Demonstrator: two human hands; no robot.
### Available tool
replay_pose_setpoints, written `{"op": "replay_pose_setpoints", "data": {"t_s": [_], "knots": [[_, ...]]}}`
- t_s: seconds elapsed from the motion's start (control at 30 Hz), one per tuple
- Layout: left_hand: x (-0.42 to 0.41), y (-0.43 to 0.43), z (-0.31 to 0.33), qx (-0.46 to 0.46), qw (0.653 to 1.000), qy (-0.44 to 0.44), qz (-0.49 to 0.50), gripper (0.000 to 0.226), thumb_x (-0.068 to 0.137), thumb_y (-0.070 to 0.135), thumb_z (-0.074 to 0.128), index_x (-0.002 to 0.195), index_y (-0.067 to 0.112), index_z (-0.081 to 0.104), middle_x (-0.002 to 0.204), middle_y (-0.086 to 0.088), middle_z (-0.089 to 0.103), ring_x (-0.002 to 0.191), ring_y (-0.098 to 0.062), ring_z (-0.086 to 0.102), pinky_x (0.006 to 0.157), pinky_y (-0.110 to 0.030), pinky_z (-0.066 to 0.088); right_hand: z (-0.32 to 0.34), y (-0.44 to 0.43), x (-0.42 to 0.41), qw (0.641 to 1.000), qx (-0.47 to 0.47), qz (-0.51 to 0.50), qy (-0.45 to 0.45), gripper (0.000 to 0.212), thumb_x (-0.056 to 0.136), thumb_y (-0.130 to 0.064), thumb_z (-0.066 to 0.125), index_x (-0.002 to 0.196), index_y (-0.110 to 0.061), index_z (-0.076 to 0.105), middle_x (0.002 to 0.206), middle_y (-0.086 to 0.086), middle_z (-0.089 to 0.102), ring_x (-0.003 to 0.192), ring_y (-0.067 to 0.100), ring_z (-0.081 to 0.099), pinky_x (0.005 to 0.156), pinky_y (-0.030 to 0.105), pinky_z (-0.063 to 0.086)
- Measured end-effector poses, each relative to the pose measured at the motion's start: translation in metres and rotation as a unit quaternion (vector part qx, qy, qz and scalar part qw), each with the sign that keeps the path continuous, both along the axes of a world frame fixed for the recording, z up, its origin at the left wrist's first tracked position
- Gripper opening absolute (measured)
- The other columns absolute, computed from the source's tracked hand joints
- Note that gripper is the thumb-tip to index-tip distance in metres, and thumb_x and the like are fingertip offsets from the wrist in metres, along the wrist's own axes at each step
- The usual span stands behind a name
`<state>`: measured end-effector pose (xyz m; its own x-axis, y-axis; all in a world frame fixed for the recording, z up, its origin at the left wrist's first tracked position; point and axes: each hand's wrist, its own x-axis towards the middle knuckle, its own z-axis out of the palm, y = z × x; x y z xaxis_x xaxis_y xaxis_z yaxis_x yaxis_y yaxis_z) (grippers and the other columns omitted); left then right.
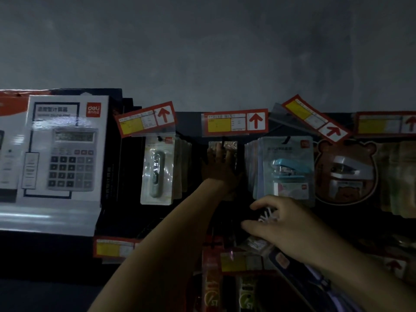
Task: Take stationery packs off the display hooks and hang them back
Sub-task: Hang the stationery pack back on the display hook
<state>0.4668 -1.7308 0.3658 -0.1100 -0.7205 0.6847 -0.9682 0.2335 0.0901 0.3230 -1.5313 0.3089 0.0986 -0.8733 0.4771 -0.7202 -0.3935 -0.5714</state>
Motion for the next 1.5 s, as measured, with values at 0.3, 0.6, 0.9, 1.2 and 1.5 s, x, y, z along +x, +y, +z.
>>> {"op": "replay_pose_setpoints", "data": {"t_s": [0.3, 0.6, 0.9, 1.2, 1.5], "knots": [[0.004, -0.022, -0.004, -0.03, 0.999, -0.026, 0.014, 0.092, 0.095, 0.063, 0.053, 0.164, 0.033, 0.0, 0.173, -0.005, -0.011, 0.157, -0.038, -0.014, 0.125, -0.062, 0.009, 0.004, 0.002, -0.005, 1.0, -0.006, 0.006, -0.013, 0.027, 0.08, -0.055, 0.077, 0.098, -0.034, 0.073, 0.101, -0.014, 0.072, 0.092, 0.006, 0.068, 0.089, 0.038, 0.058], [0.009, -0.012, -0.002, 0.008, 0.996, -0.075, 0.042, 0.09, 0.098, 0.063, 0.045, 0.164, 0.03, -0.006, 0.17, -0.014, -0.02, 0.156, -0.042, -0.017, 0.124, -0.063, 0.007, 0.001, 0.0, -0.008, 0.998, -0.045, 0.017, -0.033, 0.054, 0.089, -0.051, 0.07, 0.059, -0.015, 0.042, 0.061, 0.013, 0.036, 0.055, 0.027, 0.043, 0.06, 0.042, 0.039], [0.007, -0.01, -0.004, 0.044, 0.997, -0.047, 0.028, 0.093, 0.099, 0.061, 0.049, 0.163, 0.034, -0.013, 0.168, -0.011, -0.03, 0.155, -0.043, -0.02, 0.125, -0.062, 0.007, 0.005, -0.001, -0.006, 0.994, -0.064, 0.022, -0.081, 0.065, 0.09, -0.051, 0.07, 0.064, 0.001, 0.04, 0.059, 0.01, 0.033, 0.054, 0.021, 0.04, 0.059, 0.035, 0.033], [0.029, 0.058, -0.006, 0.116, 0.988, -0.097, -0.013, 0.083, 0.101, 0.063, 0.043, 0.163, 0.037, -0.007, 0.171, -0.004, -0.014, 0.156, -0.043, -0.008, 0.123, -0.065, 0.014, 0.008, -0.002, -0.001, 0.978, -0.106, 0.022, -0.179, 0.071, 0.09, -0.057, 0.067, 0.086, 0.013, 0.055, 0.073, 0.028, 0.055, 0.066, 0.038, 0.059, 0.065, 0.038, 0.043], [0.051, 0.162, -0.032, -0.074, 0.988, -0.076, -0.109, 0.067, 0.102, 0.053, 0.05, 0.16, 0.03, 0.024, 0.161, -0.001, 0.033, 0.139, -0.026, 0.044, 0.102, -0.047, 0.05, 0.019, 0.009, 0.011, 0.963, -0.037, 0.018, -0.267, 0.052, 0.096, -0.065, 0.045, 0.121, -0.024, 0.066, 0.119, -0.001, 0.066, 0.11, 0.019, 0.063, 0.104, 0.045, 0.046]]}}
